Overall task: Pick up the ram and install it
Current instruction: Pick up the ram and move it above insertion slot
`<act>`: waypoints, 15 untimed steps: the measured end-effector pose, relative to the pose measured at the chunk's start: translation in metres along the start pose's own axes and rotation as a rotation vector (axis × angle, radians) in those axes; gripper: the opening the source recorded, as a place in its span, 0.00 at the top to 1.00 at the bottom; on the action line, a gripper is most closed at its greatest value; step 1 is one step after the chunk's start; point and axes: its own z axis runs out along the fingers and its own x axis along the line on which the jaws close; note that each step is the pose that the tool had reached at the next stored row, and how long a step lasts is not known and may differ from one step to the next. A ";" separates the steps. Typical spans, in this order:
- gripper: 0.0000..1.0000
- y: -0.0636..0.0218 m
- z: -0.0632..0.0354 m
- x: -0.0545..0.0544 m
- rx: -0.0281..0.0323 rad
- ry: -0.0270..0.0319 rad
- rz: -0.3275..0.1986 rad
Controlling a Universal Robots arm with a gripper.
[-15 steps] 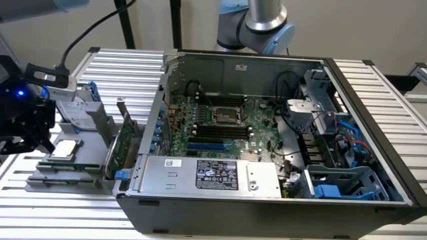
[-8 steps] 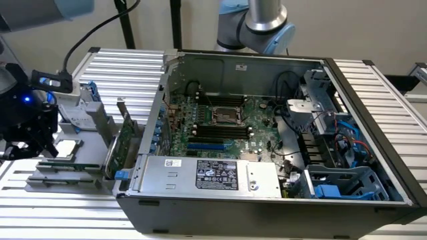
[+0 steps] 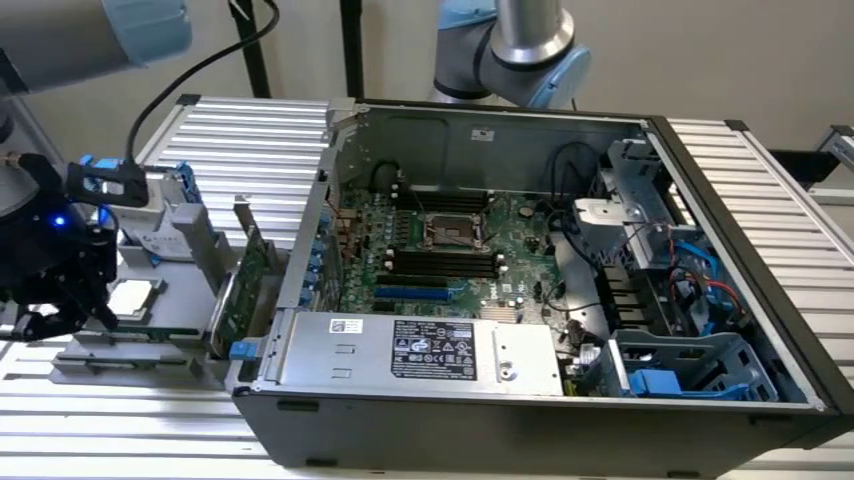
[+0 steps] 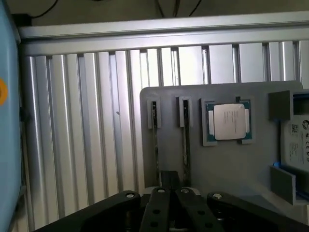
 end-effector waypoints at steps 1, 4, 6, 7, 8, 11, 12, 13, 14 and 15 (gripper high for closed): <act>0.00 -0.0002 0.0020 0.000 -0.0005 0.0002 -0.003; 0.00 -0.0007 0.0073 0.002 -0.0021 0.0005 -0.010; 0.00 -0.0012 0.0109 0.003 -0.0034 0.0008 -0.013; 0.00 -0.0014 0.0126 0.004 -0.0040 0.0010 -0.015; 0.00 -0.0017 0.0144 0.005 -0.0045 0.0011 -0.018; 0.00 -0.0026 0.0198 0.007 -0.0056 0.0013 -0.024; 0.00 -0.0030 0.0217 0.007 -0.0058 0.0014 -0.026; 0.00 -0.0035 0.0236 0.008 -0.0058 0.0013 -0.027; 0.00 -0.0041 0.0253 0.008 -0.0061 0.0015 -0.028; 0.00 -0.0047 0.0271 0.008 -0.0060 0.0015 -0.028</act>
